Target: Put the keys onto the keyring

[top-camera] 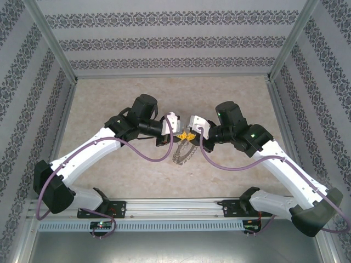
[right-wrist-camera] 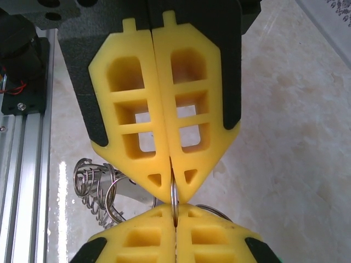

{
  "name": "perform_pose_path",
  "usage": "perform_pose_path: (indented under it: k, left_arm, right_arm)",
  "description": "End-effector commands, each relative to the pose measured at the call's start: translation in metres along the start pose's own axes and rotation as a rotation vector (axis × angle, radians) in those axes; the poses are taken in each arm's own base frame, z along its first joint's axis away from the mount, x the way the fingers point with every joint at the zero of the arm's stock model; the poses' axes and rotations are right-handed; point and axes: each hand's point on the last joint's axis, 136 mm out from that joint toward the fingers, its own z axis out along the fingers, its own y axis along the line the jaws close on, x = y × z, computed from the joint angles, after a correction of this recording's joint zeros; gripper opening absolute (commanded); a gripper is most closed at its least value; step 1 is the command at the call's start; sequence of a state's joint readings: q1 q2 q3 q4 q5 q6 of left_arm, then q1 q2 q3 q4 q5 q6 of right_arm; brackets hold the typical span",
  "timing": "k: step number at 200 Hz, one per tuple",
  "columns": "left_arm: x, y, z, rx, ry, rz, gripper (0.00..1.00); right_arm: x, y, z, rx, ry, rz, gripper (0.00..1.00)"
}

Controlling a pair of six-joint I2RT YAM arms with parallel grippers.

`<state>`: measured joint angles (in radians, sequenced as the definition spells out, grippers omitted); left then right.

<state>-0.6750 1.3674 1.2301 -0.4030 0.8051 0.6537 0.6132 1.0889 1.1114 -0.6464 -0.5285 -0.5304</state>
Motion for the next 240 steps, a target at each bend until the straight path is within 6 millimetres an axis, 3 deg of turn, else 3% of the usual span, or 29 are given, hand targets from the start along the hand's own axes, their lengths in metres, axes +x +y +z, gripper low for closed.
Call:
perform_pose_path:
  k: [1, 32, 85, 114, 154, 214, 240]
  left_arm:
    - [-0.019, -0.004, -0.002, -0.014, -0.093, 0.035, 0.00]
    - [-0.037, -0.007, -0.006, -0.016, -0.216, 0.017, 0.00]
    - [-0.057, -0.012, -0.011, 0.008, -0.388, -0.024, 0.00]
    - [-0.046, -0.010, -0.010, -0.025, -0.352, -0.044, 0.00]
    - [-0.032, -0.007, -0.007, -0.051, -0.261, -0.029, 0.00]
    - [-0.034, -0.007, -0.008, -0.049, -0.254, -0.019, 0.00]
    - [-0.031, -0.007, -0.008, -0.055, -0.225, -0.011, 0.00]
  right_arm:
    - [0.008, -0.003, 0.005, 0.024, 0.003, -0.009, 0.10]
    - [0.022, -0.006, 0.008, 0.020, 0.010, 0.037, 0.17]
    - [0.011, -0.002, 0.007, -0.012, -0.070, 0.056, 0.19]
    - [0.008, -0.007, -0.003, 0.040, -0.079, 0.043, 0.21]
    - [0.008, -0.012, -0.018, 0.120, -0.071, 0.009, 0.36]
    - [0.006, -0.016, -0.019, 0.149, -0.071, -0.027, 0.35]
    - [0.004, -0.015, -0.017, 0.138, -0.058, -0.050, 0.27]
